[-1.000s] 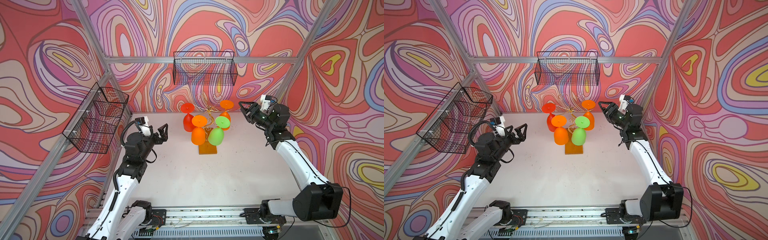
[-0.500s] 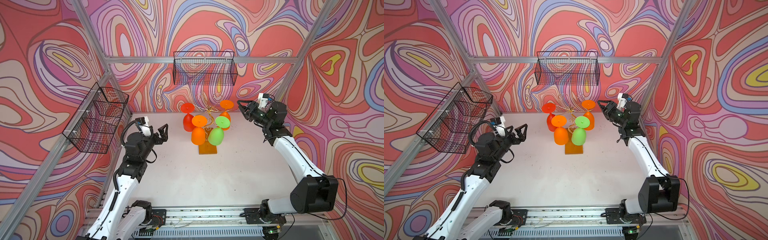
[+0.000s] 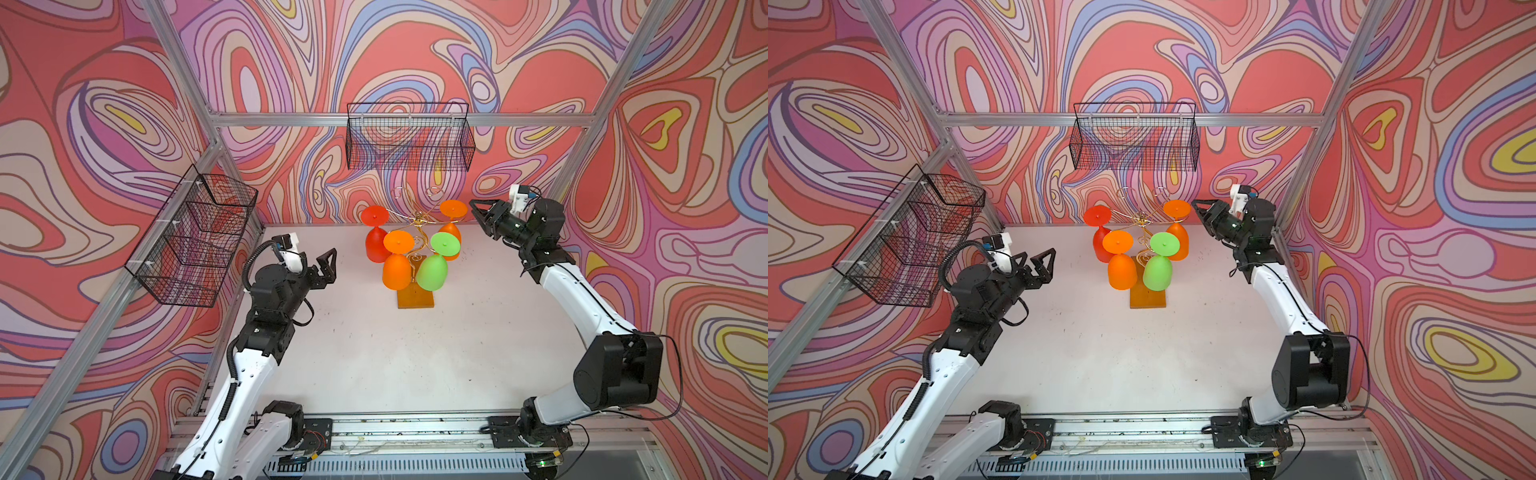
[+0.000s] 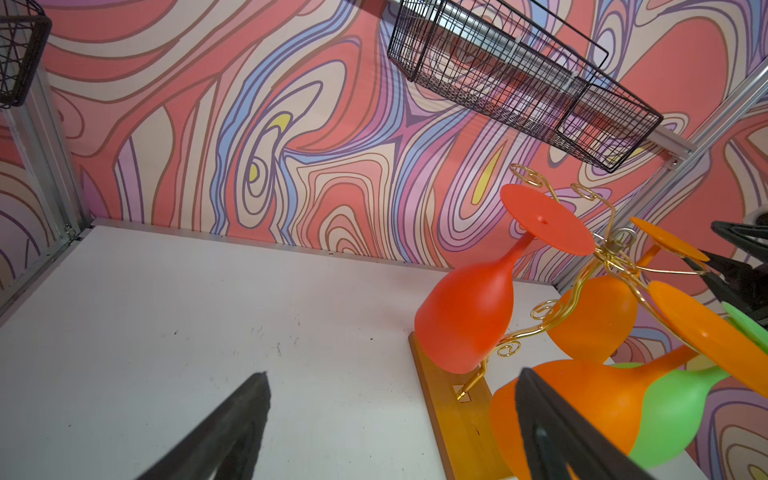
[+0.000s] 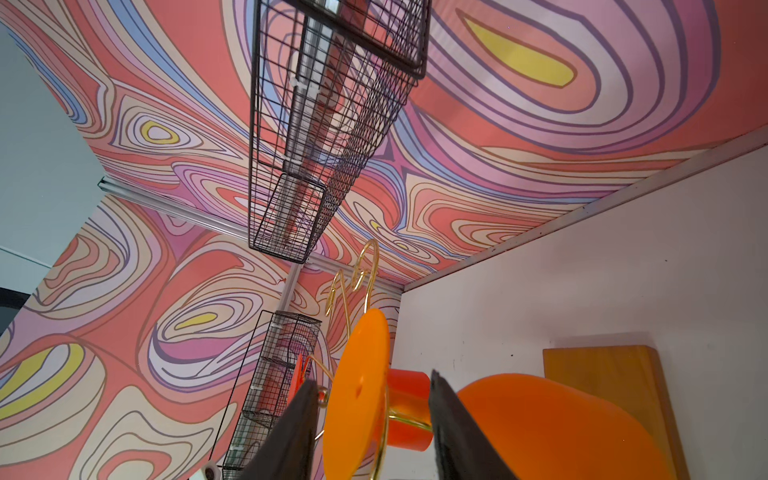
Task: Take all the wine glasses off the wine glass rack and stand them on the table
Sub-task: 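Close the right gripper on the orange glass's foot on the rack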
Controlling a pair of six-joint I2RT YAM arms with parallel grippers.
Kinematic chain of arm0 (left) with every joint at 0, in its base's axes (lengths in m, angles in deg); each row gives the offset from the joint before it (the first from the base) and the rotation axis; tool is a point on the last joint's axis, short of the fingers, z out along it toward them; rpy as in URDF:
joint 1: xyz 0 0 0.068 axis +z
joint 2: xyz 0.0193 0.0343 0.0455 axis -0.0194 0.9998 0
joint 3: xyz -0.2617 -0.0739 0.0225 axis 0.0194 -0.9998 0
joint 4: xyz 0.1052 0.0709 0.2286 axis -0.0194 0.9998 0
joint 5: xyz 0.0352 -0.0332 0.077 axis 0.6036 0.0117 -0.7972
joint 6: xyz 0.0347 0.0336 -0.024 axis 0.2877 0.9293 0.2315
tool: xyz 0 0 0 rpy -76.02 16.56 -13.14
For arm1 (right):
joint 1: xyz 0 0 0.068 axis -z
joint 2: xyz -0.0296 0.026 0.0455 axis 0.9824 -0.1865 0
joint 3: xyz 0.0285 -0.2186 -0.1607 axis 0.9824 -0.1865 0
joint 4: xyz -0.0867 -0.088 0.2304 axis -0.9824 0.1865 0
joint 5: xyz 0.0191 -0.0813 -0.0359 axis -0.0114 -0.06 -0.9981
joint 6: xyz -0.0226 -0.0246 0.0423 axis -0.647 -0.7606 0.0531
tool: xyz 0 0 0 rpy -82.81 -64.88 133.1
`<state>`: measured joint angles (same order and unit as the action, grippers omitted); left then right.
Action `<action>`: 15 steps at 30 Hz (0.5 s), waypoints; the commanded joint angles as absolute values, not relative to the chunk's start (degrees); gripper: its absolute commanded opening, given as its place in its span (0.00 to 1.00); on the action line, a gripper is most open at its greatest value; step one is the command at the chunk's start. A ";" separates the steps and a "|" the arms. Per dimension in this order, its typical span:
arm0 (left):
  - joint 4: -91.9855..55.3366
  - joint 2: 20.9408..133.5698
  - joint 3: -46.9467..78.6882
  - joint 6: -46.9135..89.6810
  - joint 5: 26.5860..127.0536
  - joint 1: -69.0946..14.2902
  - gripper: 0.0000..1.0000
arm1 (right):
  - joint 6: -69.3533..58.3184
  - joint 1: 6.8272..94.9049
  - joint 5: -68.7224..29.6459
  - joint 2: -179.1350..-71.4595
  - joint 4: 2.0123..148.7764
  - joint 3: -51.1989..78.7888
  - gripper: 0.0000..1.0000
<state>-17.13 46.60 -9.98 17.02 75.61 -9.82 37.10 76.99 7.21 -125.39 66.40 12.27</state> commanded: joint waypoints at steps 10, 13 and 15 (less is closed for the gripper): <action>-15.99 46.53 -9.45 18.30 75.50 -10.17 0.91 | 38.28 76.34 9.52 -129.20 63.81 15.64 0.40; -16.12 46.52 -9.55 18.39 75.49 -10.17 0.92 | 38.33 76.01 9.77 -129.74 63.67 16.06 0.40; -16.29 46.64 -9.57 18.38 75.61 -10.17 0.91 | 38.40 75.67 9.90 -130.11 63.68 16.50 0.39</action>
